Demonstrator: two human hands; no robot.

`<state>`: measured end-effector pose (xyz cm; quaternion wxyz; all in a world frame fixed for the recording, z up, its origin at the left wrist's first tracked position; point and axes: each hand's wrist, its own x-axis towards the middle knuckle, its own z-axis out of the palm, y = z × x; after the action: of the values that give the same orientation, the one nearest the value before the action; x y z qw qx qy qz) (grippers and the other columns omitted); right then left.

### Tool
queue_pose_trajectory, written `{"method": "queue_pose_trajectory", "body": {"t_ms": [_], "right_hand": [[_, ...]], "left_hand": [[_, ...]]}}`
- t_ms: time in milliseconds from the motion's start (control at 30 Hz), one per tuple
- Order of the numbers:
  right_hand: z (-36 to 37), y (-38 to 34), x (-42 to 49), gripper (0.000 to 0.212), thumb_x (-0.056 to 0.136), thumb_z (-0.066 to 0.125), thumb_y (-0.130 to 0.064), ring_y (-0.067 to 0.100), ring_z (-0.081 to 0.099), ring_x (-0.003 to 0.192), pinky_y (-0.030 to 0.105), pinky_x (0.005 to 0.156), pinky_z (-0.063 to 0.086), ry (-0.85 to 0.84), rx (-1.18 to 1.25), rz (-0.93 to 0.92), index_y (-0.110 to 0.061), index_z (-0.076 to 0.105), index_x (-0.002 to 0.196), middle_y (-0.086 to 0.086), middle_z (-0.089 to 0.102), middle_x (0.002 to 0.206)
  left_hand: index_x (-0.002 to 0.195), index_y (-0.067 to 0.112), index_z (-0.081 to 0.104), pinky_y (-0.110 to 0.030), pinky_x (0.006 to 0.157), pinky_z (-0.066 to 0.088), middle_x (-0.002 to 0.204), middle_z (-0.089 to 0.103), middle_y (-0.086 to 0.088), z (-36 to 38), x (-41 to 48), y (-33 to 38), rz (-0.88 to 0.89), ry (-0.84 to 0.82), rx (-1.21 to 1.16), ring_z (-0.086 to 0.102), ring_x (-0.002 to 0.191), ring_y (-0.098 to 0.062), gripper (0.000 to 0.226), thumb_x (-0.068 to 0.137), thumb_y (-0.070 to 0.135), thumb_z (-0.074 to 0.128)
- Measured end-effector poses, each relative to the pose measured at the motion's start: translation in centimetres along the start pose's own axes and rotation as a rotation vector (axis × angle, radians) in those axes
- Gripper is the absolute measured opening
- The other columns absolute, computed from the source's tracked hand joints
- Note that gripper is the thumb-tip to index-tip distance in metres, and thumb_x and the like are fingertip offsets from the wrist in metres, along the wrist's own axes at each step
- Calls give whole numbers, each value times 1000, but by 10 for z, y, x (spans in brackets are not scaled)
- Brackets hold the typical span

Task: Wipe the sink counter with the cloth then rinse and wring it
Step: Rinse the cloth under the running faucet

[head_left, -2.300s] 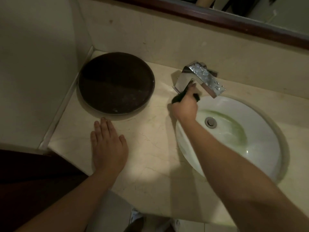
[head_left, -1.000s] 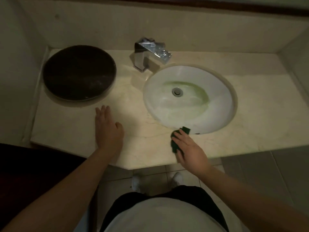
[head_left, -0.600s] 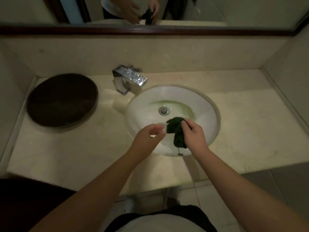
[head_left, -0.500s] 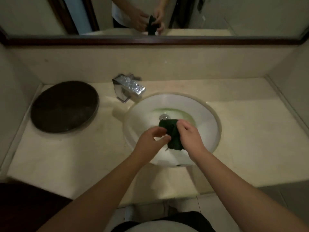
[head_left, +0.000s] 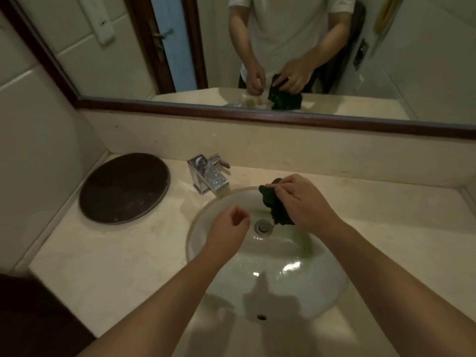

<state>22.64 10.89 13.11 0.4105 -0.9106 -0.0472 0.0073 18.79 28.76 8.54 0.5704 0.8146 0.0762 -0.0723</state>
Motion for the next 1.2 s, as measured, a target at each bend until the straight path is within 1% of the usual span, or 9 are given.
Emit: {"method": "queue_pose_trajectory", "body": {"t_ms": [167, 400, 500, 633, 767, 867, 967, 1100, 1200], "right_hand": [[0, -10, 7, 26, 99, 47, -22, 17, 53, 76, 34, 73, 44, 73, -72, -16, -20, 65, 81, 2, 57, 79], [-5, -7, 21, 35, 100, 41, -29, 20, 61, 79, 39, 75, 51, 80, -217, 64, -17, 71, 86, -1, 67, 78], [-14, 3, 25, 38, 101, 39, -29, 21, 58, 74, 39, 70, 49, 156, -177, 143, -16, 67, 79, 0, 62, 70], [-19, -5, 25, 35, 101, 39, -25, 17, 56, 70, 36, 65, 43, 289, -35, 89, -17, 65, 78, -4, 58, 67], [-7, -26, 29, 29, 101, 40, -23, 17, 56, 76, 42, 72, 49, 186, -111, -27, -15, 64, 89, -1, 59, 80], [-1, -43, 30, 29, 102, 38, -22, 18, 56, 73, 47, 71, 50, 184, -65, -52, -13, 61, 85, 0, 57, 77], [-2, -66, 24, 33, 103, 36, -21, 27, 59, 72, 52, 70, 52, 170, 81, -15, -6, 59, 84, 12, 60, 76], [-13, -88, 17, 35, 105, 32, -23, 28, 69, 78, 34, 58, 59, 209, 602, 78, -9, 61, 90, 13, 70, 83], [-16, -73, 18, 32, 105, 34, -26, 14, 57, 56, 25, 51, 48, 392, 1035, 178, -12, 55, 84, 2, 57, 61]], "left_hand": [[101, 21, 68, -12, 66, 48, 88, 69, 8, 9, 10, 25, 97, -166, -47, 64, 75, 1, 14, 89, 14, 63], [94, -3, 66, -12, 57, 46, 80, 65, -11, -5, 28, 28, 31, -187, -246, 60, 71, -16, 20, 93, 16, 60], [85, 16, 70, -25, 65, 42, 80, 64, -4, -28, 41, 18, -166, -103, -396, 56, 75, -16, 21, 96, 24, 54], [76, 20, 62, -26, 61, 41, 69, 55, -3, -37, 60, -20, -283, -190, 277, 53, 66, -20, 25, 95, 28, 48], [86, 24, 58, -22, 65, 48, 82, 61, 2, -31, 54, -19, -75, -70, 409, 59, 77, -16, 13, 85, 37, 59], [121, 30, 50, -5, 76, 37, 117, 53, 7, -12, 48, 2, 170, -125, 198, 52, 108, -7, 52, 77, 40, 75], [131, 22, 46, -4, 83, 37, 123, 52, 4, 7, 49, 14, 297, -272, -29, 49, 115, -3, 73, 68, 28, 84], [101, 13, 63, -9, 56, 44, 81, 65, 4, 24, 51, 16, 146, -317, -243, 61, 67, -1, 28, 78, 4, 76], [89, 20, 66, -19, 65, 51, 80, 68, -1, 17, 70, 3, -105, -281, -372, 64, 77, -17, 18, 76, 10, 75]]}}
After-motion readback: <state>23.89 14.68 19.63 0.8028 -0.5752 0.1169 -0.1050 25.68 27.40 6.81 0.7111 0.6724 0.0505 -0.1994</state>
